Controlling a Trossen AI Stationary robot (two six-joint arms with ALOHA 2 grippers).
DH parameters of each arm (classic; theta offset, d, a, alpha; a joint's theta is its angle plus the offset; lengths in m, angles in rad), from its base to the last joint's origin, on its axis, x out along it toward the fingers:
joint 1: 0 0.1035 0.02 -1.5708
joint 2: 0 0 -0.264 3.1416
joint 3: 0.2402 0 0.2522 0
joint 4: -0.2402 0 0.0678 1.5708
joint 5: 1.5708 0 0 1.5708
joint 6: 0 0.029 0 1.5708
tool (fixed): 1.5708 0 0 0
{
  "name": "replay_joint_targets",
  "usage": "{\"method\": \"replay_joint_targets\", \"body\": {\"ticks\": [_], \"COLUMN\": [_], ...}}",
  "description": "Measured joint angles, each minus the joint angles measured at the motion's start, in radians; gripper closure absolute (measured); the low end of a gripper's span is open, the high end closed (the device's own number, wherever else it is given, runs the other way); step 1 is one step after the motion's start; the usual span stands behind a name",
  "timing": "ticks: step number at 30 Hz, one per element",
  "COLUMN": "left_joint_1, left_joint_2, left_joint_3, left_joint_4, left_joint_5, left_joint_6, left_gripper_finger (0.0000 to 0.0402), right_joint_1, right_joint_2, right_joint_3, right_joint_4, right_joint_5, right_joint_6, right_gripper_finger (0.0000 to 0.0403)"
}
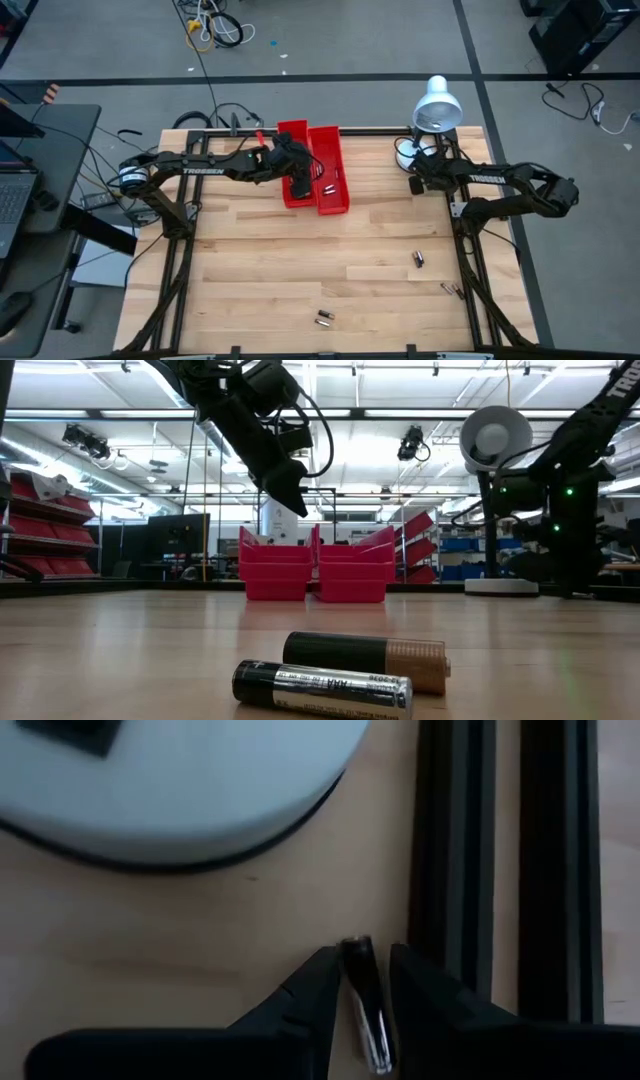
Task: Sort batteries
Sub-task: Put the silver battery into the right red bin
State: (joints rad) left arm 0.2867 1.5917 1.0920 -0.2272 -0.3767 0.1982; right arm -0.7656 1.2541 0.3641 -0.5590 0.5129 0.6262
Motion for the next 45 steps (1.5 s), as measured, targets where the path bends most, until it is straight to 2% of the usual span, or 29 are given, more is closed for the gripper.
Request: {"method": "replay_joint_targets", "body": {"ticks": [7,13,17,21,27,33,39,45], "left_joint_1": [0.000,0.000,0.001,0.002,0.002,0.001,0.002,0.002], "left_joint_2": [0.000,0.000,0.000,0.000,0.000,0.000,0.000,0.000], "left_joint_3": [0.000,0.000,0.000,0.000,0.000,0.000,0.000,0.000], "left_joint_4": [-0.004,-0.003,-0.003,-0.003,-0.004,-0.039,-0.114,-0.184], "left_joint_5": [0.000,0.000,0.000,0.000,0.000,-0.023,-0.074,-0.097], "left_joint_6": [-0.001,-0.001,0.004,0.011,0.012,0.041,0.029,0.003], "left_gripper_finger": [0.0199,0.0199,0.0199,0.0199,0.0199,0.0199,0.0199,0.0199], "right_joint_1": [-0.004,-0.003,0.022,0.062,0.154,0.280,0.420,0.516], "right_joint_2": [0.005,0.007,0.007,0.007,-0.005,-0.048,-0.070,-0.059], "right_joint_3": [0.022,0.041,0.042,0.042,0.048,0.110,0.174,0.228], "right_joint_4": [-0.016,-0.043,-0.050,-0.055,-0.085,-0.124,-0.015,0.140], "right_joint_5": [-0.047,-0.101,-0.102,-0.100,-0.115,-0.294,-0.355,-0.357], "right_joint_6": [-0.023,-0.028,-0.028,-0.018,0.048,0.099,0.105,0.090], "right_gripper_finger": [0.0323,0.0360,0.0384,0.0386,0.0383,0.0384,0.0385,0.0385]}}
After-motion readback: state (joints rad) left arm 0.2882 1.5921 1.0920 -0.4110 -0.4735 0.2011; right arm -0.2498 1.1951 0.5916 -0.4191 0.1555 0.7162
